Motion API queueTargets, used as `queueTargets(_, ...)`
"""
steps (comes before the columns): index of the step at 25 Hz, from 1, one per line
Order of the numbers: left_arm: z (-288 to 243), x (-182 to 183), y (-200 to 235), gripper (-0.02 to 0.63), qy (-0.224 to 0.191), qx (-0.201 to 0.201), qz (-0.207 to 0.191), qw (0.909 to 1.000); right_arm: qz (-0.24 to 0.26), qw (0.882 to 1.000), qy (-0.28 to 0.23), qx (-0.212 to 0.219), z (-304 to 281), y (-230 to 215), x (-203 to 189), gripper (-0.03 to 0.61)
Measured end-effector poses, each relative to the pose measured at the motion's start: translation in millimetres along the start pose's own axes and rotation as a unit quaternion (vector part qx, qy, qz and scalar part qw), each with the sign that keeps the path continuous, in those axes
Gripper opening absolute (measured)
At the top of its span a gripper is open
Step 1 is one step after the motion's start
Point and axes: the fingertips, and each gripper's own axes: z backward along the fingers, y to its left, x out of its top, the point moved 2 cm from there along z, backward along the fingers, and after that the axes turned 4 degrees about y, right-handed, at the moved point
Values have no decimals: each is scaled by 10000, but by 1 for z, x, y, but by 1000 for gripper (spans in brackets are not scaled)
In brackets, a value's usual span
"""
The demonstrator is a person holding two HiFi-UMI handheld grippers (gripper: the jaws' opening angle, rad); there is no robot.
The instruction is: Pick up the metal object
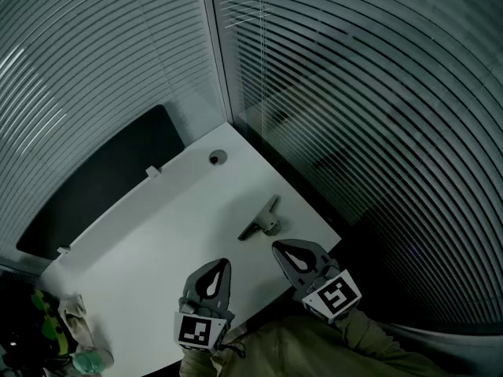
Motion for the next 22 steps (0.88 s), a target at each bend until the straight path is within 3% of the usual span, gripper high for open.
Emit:
queueTargets(3,-21,-3,1,6,289,-97,185,9994,-74,10000,-11,39,-6,-13,-6,3)
queueTargets(6,-42,-16,8,6,357,-162,127,9992,-147,9999,83,-4,-8,-24,-12,3)
queueTargets(10,-67,-39,8,8,875,-196,-32,9960,-290,9992,258,-138,-3,-34,-23,3)
queueTargets(16,-109,-73,8,32,1735,-273,-410,9836,-453,9979,429,-160,-4,-49,-39,3)
queueTargets(22,-144,-96,15,32,2299,-250,-489,9717,-775,9949,633,-149,-10,-65,-70,3)
